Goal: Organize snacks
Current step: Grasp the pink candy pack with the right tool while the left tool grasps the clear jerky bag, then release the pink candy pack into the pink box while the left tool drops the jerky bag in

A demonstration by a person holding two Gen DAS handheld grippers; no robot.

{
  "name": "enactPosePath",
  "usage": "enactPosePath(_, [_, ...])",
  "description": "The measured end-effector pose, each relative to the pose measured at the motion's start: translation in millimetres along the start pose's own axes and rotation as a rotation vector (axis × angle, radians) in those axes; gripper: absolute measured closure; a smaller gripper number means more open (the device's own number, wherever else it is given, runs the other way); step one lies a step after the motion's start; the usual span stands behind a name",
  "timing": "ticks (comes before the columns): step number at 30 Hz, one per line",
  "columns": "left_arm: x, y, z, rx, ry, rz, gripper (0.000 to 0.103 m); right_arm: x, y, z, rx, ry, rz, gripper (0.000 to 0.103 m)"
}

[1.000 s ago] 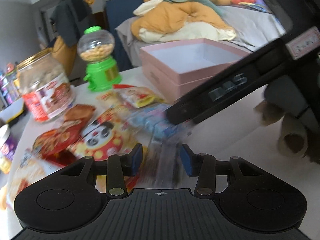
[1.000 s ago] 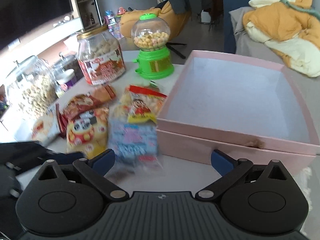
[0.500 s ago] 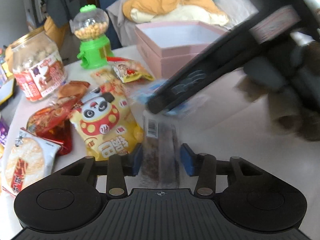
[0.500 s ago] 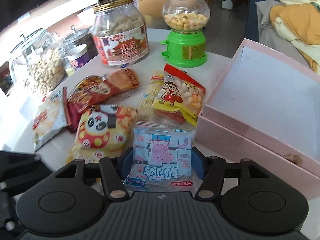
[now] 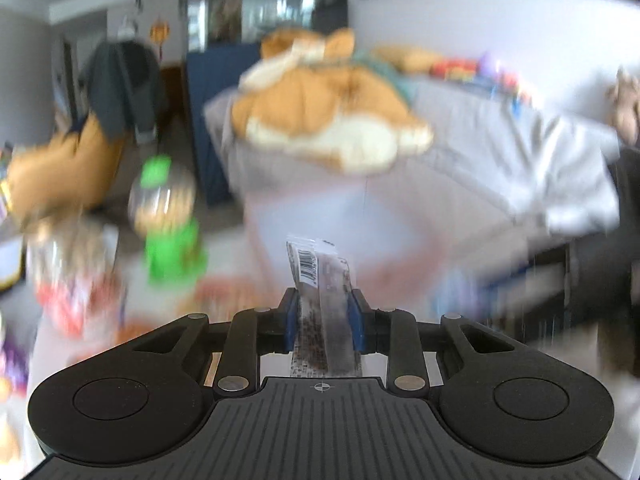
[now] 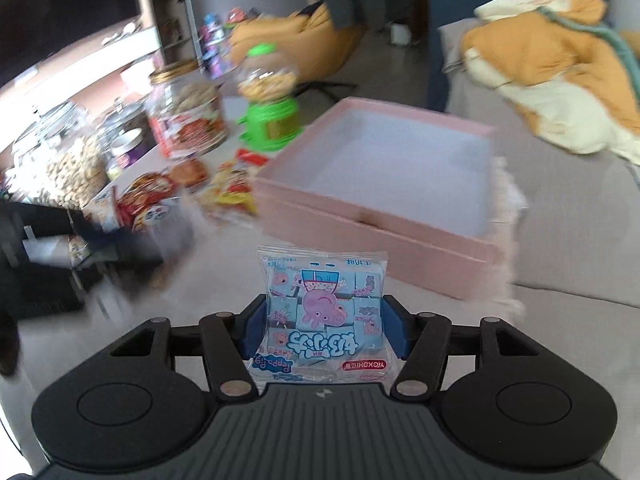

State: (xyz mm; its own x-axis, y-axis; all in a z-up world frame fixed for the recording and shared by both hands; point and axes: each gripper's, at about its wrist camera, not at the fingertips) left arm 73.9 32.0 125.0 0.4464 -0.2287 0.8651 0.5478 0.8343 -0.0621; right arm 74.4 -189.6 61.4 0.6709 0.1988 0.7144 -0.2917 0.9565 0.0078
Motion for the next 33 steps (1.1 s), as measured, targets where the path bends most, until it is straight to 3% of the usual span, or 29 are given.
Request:
enactPosePath(3, [45.1, 13.2, -25.1, -0.078, -0.116, 0.118, 0.068, -7.5, -13.0, 3.6, -0.009, -0.01, -0.023, 0.043])
enactPosePath(4, [51.2, 18.8, -32.2, -0.099, -0.137, 0.179, 0.063, -9.7, -14.4, 2.0, -0.022, -0.009, -0.025, 0.043])
enactPosePath(6, [55.8, 33.3, -48.0, -0.116, -0.154, 0.29, 0.064, -12.6, -17.5, -1.5, -0.039, 0.005, -0.037, 0.043])
enactPosePath(9, [37.7, 45.9, -57.2, -0.078, -0.069, 0.319, 0.065, -15.4, -22.8, -0.2, -0.037, 0.017, -0.067, 0.043])
enactPosePath(14, [-27.4, 66.7, -29.8, -0.048, 0.03, 0.352, 0.065, 3.3, -26.1, 9.8, -0.057, -0.046, -0.058, 0.043])
enactPosePath(19, [-68.4, 92.3, -0.5, 0.057, 0.047, 0.414, 0.065, 77.4, -35.1, 13.3, -0.017, -0.142, -0.149, 0.043])
enactPosePath(22, [-82.5, 102.3, 20.1, 0.12, 0.049, 0.395, 0.065, 128.9, -37.9, -6.3, -0.084, -0.139, -0.18, 0.025])
enactPosePath(23, [-87.0, 104.3, 26.4, 0.136, 0.045, 0.381, 0.065, 137.0, -36.9, -11.8, -0.114, -0.141, -0.176, 0.025])
enactPosePath(26, [-99.2, 111.6, 42.6, 0.207, 0.024, 0.351, 0.065, 142.5, -28.0, -23.6, -0.175, -0.129, -0.16, 0.025])
enactPosePath(29, [-107.4, 132.0, 60.9, 0.287, -0.024, 0.368, 0.065, 129.5, -17.0, -35.0, -0.12, -0.081, -0.162, 0.024])
enactPosePath(33, [-116.7, 168.3, 83.6, 0.394, -0.093, 0.472, 0.065, 104.7, 13.2, -50.6, -0.058, -0.021, -0.134, 0.024])
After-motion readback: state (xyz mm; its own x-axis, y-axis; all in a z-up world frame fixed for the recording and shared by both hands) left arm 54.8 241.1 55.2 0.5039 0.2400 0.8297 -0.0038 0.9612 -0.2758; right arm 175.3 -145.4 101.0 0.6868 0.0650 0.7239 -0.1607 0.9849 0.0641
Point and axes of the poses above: each gripper's, at about its wrist camera, not at the fingertips, and z roughly against the way its jaws point, y to its left, x to its top, and after that the axes turned 8 degrees about -x, right-handed
